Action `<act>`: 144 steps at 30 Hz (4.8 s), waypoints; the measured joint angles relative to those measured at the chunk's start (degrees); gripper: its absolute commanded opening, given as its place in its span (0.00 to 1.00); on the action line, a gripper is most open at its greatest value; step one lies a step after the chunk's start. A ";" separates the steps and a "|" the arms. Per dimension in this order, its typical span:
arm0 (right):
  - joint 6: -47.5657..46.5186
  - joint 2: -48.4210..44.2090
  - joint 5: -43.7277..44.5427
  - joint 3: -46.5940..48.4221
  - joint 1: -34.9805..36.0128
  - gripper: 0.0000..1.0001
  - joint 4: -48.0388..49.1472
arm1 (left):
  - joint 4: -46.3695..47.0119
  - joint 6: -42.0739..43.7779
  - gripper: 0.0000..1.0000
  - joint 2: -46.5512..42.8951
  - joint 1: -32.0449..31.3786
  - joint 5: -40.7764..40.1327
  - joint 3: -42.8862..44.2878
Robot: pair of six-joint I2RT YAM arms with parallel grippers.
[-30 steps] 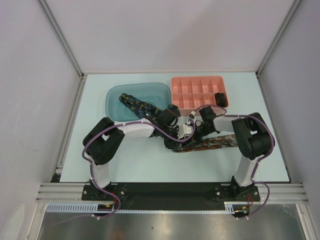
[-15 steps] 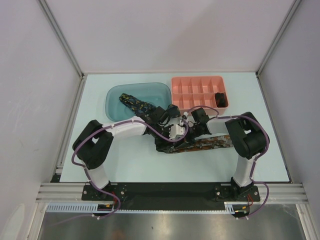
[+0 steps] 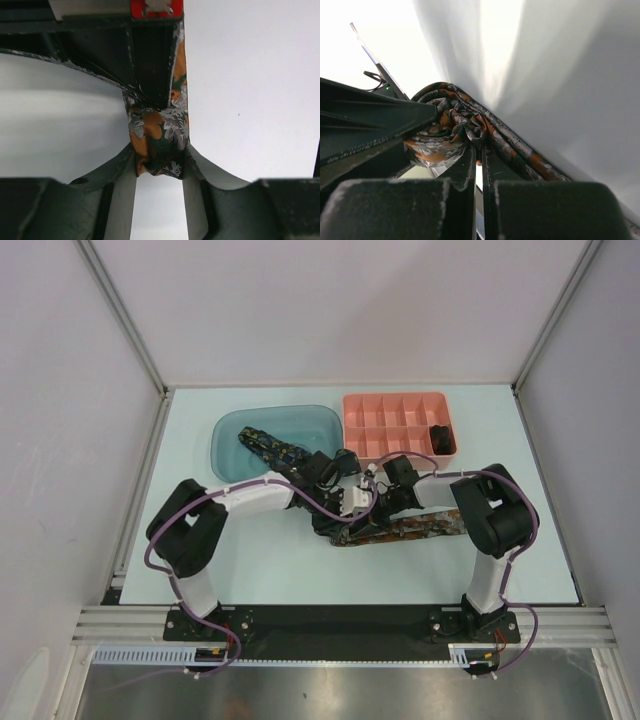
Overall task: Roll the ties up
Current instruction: Roll the tie at the center of the board.
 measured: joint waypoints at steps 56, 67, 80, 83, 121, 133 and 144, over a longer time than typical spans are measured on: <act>-6.12 -1.51 -3.17 0.96 -8.31 0.00 -7.23 | 2.73 -5.68 0.82 7.56 -3.58 -2.54 5.18; -12.72 -2.86 1.77 0.83 -9.64 0.00 -10.93 | 11.67 -11.78 0.93 1.33 -0.76 2.56 -3.26; -13.46 -4.28 3.10 -0.55 -9.53 0.00 -10.36 | 19.98 -21.81 0.44 9.27 -1.88 5.92 1.18; -12.81 -4.42 3.02 -1.07 -9.31 0.00 -9.53 | 18.43 -20.20 0.33 9.31 -2.97 4.17 1.95; -13.70 -5.22 -5.22 1.36 -9.29 0.00 -16.74 | 6.29 -3.61 0.70 8.83 -9.20 -10.19 6.71; -21.27 -5.20 0.44 1.36 -15.87 0.00 -23.87 | 12.87 -7.96 0.99 1.27 -6.08 -6.01 -1.70; -23.76 -3.56 4.24 1.95 -17.03 0.00 -26.01 | 19.87 -13.86 0.99 -8.41 -4.39 -6.01 -3.10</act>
